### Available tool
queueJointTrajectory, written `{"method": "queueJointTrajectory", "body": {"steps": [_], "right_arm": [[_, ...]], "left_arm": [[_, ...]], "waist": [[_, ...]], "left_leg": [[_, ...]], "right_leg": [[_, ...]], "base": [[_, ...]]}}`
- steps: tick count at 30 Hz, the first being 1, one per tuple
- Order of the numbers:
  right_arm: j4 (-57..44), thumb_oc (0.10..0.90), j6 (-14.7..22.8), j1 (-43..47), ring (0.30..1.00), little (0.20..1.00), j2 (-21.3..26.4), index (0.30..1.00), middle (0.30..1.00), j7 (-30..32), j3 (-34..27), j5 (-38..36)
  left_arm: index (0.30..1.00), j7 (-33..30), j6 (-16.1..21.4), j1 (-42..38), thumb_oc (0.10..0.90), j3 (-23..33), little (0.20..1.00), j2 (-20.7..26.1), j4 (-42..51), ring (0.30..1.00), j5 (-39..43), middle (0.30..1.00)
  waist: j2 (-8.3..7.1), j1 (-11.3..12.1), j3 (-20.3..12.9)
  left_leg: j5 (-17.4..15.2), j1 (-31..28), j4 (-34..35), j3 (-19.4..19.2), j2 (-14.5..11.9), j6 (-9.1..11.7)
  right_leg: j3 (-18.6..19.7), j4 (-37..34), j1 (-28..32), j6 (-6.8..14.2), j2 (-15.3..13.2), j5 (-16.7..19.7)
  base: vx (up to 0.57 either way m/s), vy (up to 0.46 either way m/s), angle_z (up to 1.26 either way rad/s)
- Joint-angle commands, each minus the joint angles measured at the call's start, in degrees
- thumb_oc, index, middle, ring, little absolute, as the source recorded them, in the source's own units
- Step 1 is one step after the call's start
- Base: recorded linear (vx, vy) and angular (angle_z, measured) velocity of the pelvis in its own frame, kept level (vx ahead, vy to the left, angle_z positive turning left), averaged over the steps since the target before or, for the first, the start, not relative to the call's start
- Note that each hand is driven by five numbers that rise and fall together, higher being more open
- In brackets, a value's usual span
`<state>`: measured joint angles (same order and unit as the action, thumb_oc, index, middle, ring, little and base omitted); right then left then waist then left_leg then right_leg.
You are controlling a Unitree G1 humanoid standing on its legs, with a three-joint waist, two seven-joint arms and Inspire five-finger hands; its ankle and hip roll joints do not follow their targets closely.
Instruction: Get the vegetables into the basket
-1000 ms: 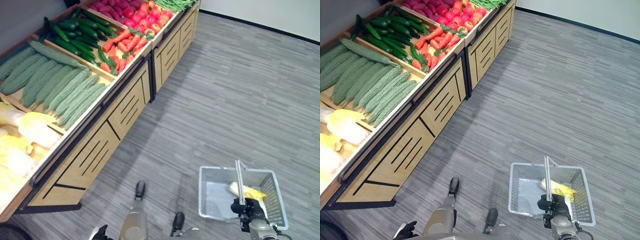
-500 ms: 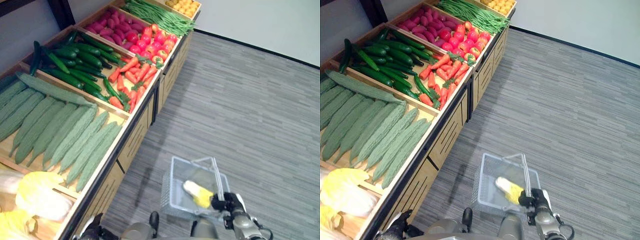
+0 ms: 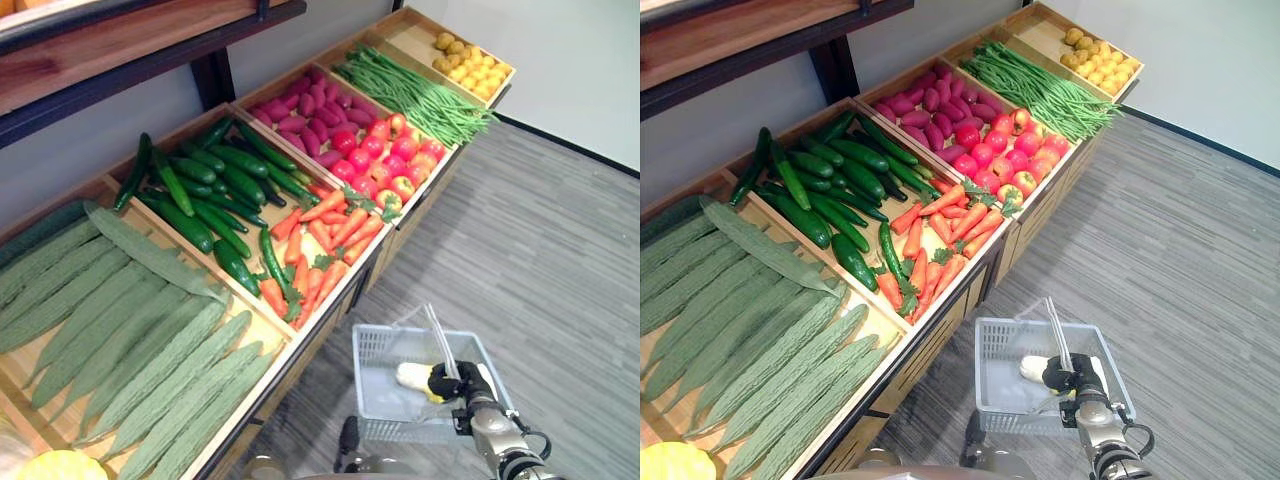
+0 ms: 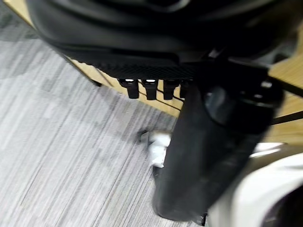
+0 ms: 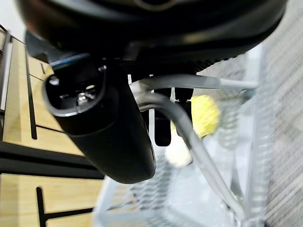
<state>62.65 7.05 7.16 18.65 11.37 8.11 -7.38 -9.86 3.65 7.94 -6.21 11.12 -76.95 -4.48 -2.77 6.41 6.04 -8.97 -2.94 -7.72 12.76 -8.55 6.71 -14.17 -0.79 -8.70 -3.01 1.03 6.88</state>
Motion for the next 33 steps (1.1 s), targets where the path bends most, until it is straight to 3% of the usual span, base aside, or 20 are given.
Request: {"method": "queueJointTrajectory", "body": {"steps": [1,10,16,18,20,21,22,23,25,27,30,31,33], "right_arm": [[-0.44,0.4,3.9,2.49,0.3,0.3,3.18,0.3,0.3,2.1,-1.47,-1.47],[0.31,0.4,4.12,2.77,0.3,0.3,3.41,0.3,0.3,1.94,-0.19,-0.43],[2.07,0.4,4.05,2.09,0.3,0.3,3.78,0.3,0.3,1.76,-0.37,-0.22],[2.4,0.4,3.86,1.77,0.3,0.3,4.34,0.3,0.3,1.85,-0.92,-0.09],[1.75,0.4,3.74,1.17,0.3,0.3,5.53,0.3,0.3,2.1,-1.83,0.0],[2.12,0.4,3.36,1.47,0.3,0.3,5.87,0.3,0.3,2.54,-2.47,-0.2],[1.97,0.4,3.13,1.66,0.3,0.3,5.78,0.3,0.3,2.66,-2.74,-0.19],[1.96,0.4,3.12,1.66,0.3,0.3,5.78,0.3,0.3,2.66,-2.75,-0.19],[2.55,0.4,2.72,1.81,0.3,0.3,6.01,0.3,0.3,1.74,-2.91,0.92],[3.0,0.4,2.6,1.97,0.3,0.3,5.69,0.3,0.3,1.67,-3.12,1.03],[3.54,0.4,2.36,2.04,0.3,0.3,5.38,0.3,0.3,1.68,-3.75,1.19],[3.74,0.4,2.39,2.32,0.3,0.3,5.15,0.3,0.3,1.76,-3.99,1.1],[3.61,0.4,2.22,2.47,0.3,0.3,4.78,0.3,0.3,1.64,-3.97,1.43]], "left_arm": [[1.0,-2.54,1.55,-5.44,0.9,-1.78,1.0,4.08,0.67,1.0,-2.29,1.0],[1.0,-2.75,1.13,-4.16,0.9,-0.1,1.0,4.03,-1.35,1.0,-1.49,1.0],[1.0,-2.32,0.95,-3.75,0.9,-0.15,1.0,3.27,-1.36,1.0,-0.79,1.0],[1.0,-2.03,0.65,-3.95,0.9,-0.38,1.0,2.99,-1.28,1.0,-0.97,1.0],[1.0,-1.67,0.31,-4.55,0.9,-0.3,1.0,2.75,-1.44,1.0,-1.63,1.0],[1.0,-1.26,-0.1,-5.06,0.9,-0.46,1.0,2.79,-0.82,1.0,-2.24,1.0],[1.0,-1.29,-0.23,-5.19,0.9,-0.51,1.0,2.87,-0.68,1.0,-2.76,1.0],[1.0,-1.29,-0.24,-5.19,0.9,-0.51,1.0,2.88,-0.68,1.0,-2.77,1.0],[1.0,-0.77,-0.09,-4.57,0.9,-1.04,1.0,2.51,-0.49,1.0,-3.84,1.0],[1.0,-0.45,-0.25,-4.58,0.9,-1.0,1.0,2.53,-0.84,1.0,-3.93,1.0],[1.0,-0.33,-0.35,-4.19,0.9,-0.97,1.0,2.69,-1.43,1.0,-4.59,1.0],[1.0,-0.42,-0.37,-4.11,0.9,-1.09,1.0,2.74,-1.48,1.0,-4.95,1.0],[1.0,-0.42,-0.43,-4.19,0.9,-1.05,1.0,2.96,-1.96,1.0,-5.17,1.0]], "waist": [[0.22,-0.6,-0.31],[0.91,1.06,-1.74],[1.37,1.89,-1.44],[1.43,1.72,-0.52],[1.24,-0.06,0.6],[1.22,-1.04,1.02],[1.3,-1.0,1.11],[1.33,-1.01,1.1],[2.12,-1.25,0.4],[2.04,-1.32,0.29],[1.89,-1.73,-0.11],[1.61,-2.03,0.08],[1.49,-2.57,0.31]], "left_leg": [[6.18,-2.1,4.98,1.18,1.21,-1.81],[11.58,-1.63,6.17,3.05,-1.62,0.96],[14.89,0.92,5.01,4.52,-1.95,2.3],[16.86,4.14,3.44,1.92,-1.67,2.42],[16.54,8.19,0.71,-11.13,-2.11,1.45],[13.57,9.02,-2.14,-21.27,-2.37,0.46],[11.54,9.68,-4.57,-22.95,-0.61,-0.26],[11.38,9.83,-4.82,-22.91,-0.65,-0.28],[6.03,9.45,-6.9,-22.93,4.05,-1.43],[4.76,8.43,-3.85,-22.27,5.13,-2.56],[3.82,6.31,-0.05,-22.12,6.22,-4.06],[5.4,6.14,1.77,-22.69,6.89,-4.91],[5.59,4.74,4.3,-22.95,7.32,-5.78]], "right_leg": [[2.49,3.78,-1.66,12.61,-10.78,1.49],[-0.38,2.26,1.27,11.1,-8.93,-0.9],[-3.55,1.3,3.34,10.38,-8.94,-2.07],[-6.35,0.18,5.12,10.23,-9.92,-2.33],[-9.66,-1.06,7.07,10.05,-11.02,-2.49],[-11.53,-0.99,7.61,9.97,-11.41,-2.81],[-12.18,-0.89,7.75,9.79,-11.77,-2.85],[-12.2,-0.86,7.73,9.81,-11.75,-2.86],[-11.92,0.8,8.16,9.76,-11.49,-4.71],[-12.33,1.39,7.92,10.22,-11.93,-4.16],[-12.3,2.77,7.48,11.21,-12.71,-3.62],[-12.94,3.54,6.46,10.97,-13.59,-2.43],[-11.94,5.59,4.94,11.79,-14.47,-1.26]], "base": [[0.16,-0.111,0.38],[0.07,-0.078,0.08],[0.01,-0.056,0.26],[-0.06,-0.034,0.6],[-0.12,-0.083,1.09],[-0.12,-0.112,1.58],[-0.09,-0.07,1.67],[-0.04,-0.016,0.99],[0.06,0.084,-0.16],[0.03,0.09,0.63],[-0.01,0.133,0.62],[-0.07,0.168,-0.02],[-0.07,0.164,-0.08]]}}
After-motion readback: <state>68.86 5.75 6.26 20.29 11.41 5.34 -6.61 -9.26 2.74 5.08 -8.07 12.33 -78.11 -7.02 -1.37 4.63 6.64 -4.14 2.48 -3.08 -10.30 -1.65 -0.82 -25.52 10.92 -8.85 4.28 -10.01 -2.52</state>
